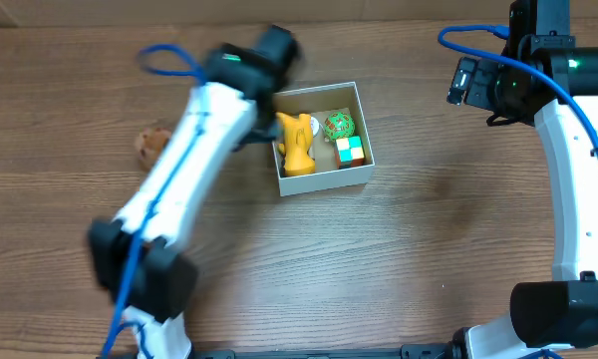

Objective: Pack container
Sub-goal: 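Move the left gripper back left and grasp the brown capybara plush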

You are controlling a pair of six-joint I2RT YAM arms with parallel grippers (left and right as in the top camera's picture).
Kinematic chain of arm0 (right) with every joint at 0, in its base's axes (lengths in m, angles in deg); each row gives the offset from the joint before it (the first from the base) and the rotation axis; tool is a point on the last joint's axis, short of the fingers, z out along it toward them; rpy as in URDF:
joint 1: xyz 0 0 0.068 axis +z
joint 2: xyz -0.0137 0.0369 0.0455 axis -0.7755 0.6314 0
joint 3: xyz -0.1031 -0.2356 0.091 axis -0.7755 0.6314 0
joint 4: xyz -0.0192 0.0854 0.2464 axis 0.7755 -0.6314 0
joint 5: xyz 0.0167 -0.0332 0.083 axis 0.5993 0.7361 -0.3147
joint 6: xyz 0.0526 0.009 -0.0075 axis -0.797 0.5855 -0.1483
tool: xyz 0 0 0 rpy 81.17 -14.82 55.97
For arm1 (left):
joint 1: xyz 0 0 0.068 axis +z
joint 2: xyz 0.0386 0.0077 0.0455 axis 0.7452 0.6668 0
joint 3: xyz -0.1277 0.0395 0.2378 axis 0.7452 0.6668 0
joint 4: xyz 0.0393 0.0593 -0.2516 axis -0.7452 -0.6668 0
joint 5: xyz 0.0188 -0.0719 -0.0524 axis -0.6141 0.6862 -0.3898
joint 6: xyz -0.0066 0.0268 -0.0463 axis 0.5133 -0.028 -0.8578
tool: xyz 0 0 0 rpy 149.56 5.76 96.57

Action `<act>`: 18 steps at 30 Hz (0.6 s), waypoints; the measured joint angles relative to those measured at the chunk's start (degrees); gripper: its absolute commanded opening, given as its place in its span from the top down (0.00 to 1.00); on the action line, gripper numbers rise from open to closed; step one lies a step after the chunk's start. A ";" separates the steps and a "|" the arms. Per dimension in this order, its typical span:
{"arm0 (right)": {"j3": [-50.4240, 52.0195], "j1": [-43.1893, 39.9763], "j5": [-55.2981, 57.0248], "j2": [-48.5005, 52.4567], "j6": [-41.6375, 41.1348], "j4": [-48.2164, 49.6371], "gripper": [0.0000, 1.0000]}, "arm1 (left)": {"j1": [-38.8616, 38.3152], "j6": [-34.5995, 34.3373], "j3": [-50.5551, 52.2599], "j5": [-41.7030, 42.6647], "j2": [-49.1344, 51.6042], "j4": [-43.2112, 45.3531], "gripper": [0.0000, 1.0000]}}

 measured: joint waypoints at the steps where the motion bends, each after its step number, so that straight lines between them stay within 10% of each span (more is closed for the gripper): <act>1: 0.00 0.00 0.00 0.00 0.00 -0.02 0.00 | 1.60 -0.63 -0.07 -0.13 -1.66 -1.31 0.30; 18: 0.00 0.00 0.00 0.02 0.00 -0.04 0.00 | 21.33 4.15 21.64 2.29 -6.58 17.29 0.06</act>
